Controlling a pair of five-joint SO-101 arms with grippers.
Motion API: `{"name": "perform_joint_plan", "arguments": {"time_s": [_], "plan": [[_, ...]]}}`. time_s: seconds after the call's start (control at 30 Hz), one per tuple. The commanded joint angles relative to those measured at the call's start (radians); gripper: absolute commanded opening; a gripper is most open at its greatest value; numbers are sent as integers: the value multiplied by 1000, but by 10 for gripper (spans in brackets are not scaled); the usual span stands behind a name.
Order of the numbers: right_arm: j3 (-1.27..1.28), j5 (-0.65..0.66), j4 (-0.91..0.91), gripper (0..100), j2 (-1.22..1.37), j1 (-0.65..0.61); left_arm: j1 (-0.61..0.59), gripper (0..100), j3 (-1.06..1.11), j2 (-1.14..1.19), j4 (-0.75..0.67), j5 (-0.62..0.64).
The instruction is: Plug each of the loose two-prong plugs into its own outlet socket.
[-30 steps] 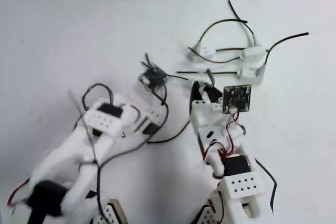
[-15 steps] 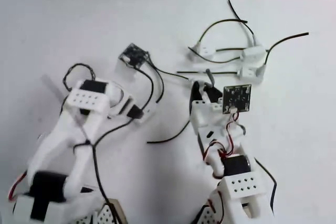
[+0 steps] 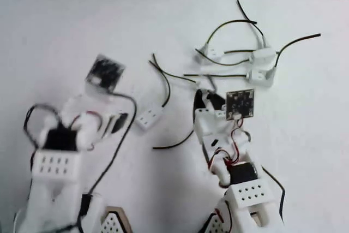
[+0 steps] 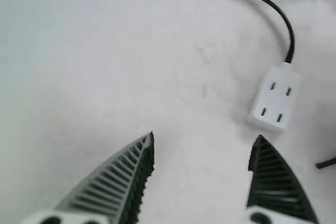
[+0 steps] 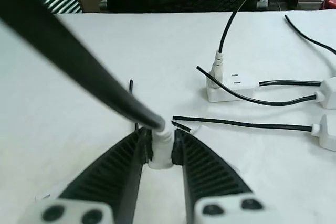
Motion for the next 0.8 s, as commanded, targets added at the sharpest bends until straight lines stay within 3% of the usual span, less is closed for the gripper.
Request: {"name": "perform_joint_plan", "arguments": {"time_s": [0.0, 0.27, 0.47, 0.77], "plan": [[-14, 14, -16, 17, -10, -12, -110, 283, 94, -196, -49, 9], [-2, 74, -19, 17, -10, -16, -185, 282, 287, -438, -46, 23], [2, 74, -19, 17, -10, -21, -185, 283, 434, -605, -46, 123], [14, 75, -13, 17, -8, -145, -185, 283, 612, -842, -63, 124]]}}
